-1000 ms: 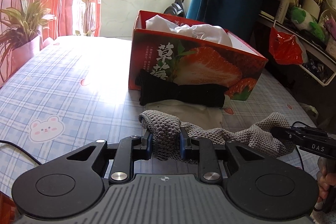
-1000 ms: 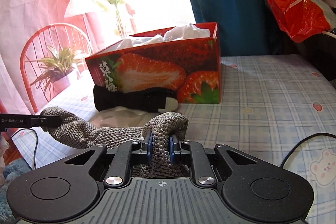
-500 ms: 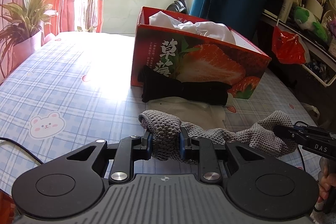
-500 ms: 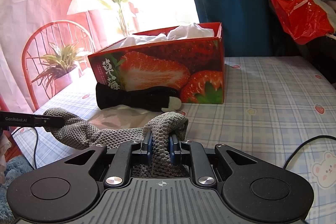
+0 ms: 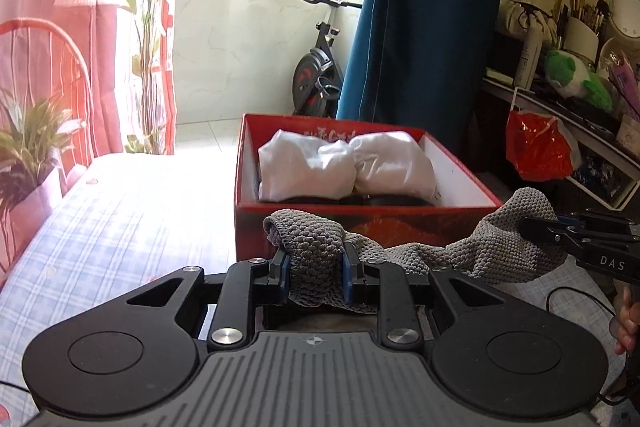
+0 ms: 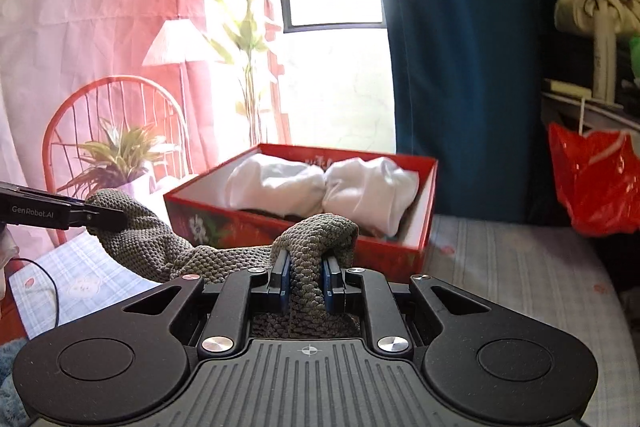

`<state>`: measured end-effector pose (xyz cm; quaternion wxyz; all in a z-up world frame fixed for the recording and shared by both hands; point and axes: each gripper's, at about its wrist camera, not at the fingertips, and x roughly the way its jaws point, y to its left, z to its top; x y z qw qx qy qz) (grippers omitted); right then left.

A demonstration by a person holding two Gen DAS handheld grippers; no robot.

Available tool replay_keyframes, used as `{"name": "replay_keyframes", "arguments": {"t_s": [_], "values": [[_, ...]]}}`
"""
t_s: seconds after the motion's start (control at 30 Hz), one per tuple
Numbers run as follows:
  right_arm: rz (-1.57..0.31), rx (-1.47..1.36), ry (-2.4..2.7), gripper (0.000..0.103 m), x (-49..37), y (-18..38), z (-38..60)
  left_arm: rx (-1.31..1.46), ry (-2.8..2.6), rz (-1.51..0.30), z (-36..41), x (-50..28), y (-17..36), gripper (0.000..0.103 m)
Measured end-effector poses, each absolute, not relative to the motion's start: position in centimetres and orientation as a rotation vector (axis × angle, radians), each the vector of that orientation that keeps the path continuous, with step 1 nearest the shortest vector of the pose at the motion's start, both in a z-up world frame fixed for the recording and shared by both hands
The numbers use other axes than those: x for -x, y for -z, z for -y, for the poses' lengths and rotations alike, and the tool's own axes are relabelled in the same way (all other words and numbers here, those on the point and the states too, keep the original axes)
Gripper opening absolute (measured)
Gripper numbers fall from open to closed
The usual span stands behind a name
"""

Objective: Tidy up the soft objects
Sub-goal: 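Lift the grey towel with both grippers and carry it over the red box, then lower the grey towel into the box and open both grippers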

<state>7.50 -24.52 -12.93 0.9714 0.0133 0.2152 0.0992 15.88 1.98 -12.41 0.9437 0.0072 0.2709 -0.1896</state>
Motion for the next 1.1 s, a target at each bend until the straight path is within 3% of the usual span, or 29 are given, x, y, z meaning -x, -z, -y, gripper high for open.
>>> {"name": "replay_keyframes", "arguments": {"t_s": [0.27,0.53,1.1], "values": [[-0.425,0.093,-0.153,0.014,-15.9,9.1,24.8,-0.106,0.369,-0.551,0.9,-22.8,10.2,0.026],[-0.512,0.115,-0.091,0.014,-22.2,10.5,24.3,-0.175,0.357,-0.621,2.9,-27.7,11.1,0.026],[-0.663,0.134,-0.121,0.015,-23.9,13.9,23.2,-0.185,0.361,-0.761,4.4,-30.3,14.2,0.027]]}}
